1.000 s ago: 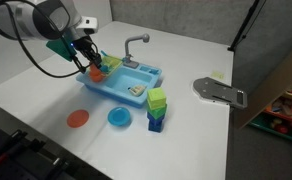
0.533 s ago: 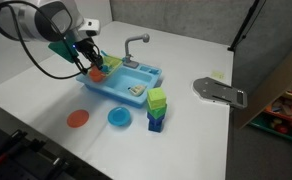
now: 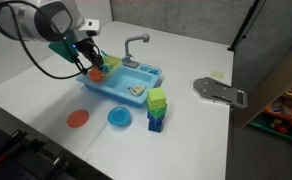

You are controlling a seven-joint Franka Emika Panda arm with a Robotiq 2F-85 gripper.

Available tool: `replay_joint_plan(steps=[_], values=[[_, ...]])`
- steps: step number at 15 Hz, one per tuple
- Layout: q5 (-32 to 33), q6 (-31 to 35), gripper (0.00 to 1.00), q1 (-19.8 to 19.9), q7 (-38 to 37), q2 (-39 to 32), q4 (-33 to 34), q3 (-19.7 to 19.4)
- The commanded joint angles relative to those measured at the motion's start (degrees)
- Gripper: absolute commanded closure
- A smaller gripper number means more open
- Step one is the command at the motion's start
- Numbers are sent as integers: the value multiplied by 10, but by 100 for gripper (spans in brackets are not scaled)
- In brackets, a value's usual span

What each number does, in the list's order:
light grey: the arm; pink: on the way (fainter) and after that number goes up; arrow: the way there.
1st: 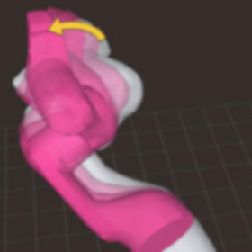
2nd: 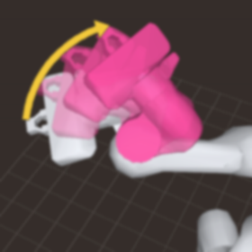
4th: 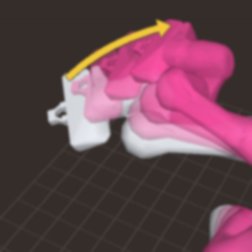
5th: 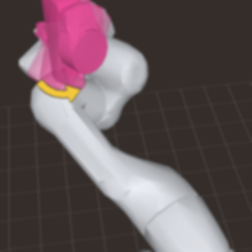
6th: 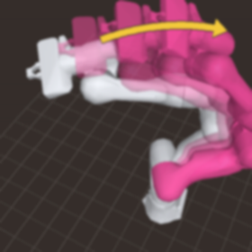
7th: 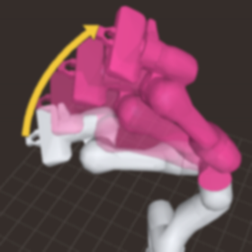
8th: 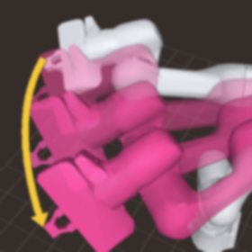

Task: Put the orange cup in the orange mug

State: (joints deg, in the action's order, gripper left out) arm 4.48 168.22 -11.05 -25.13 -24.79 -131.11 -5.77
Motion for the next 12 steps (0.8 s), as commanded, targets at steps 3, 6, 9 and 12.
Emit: replay_joint_plan(steps=[3,6,9,12], values=[[-32,-21,9,7,38,29,-5,10],[-37,-44,0,9,46,54,-7,11],[-43,-88,0,24,64,89,-8,22],[-52,-152,0,44,94,130,-7,35]])
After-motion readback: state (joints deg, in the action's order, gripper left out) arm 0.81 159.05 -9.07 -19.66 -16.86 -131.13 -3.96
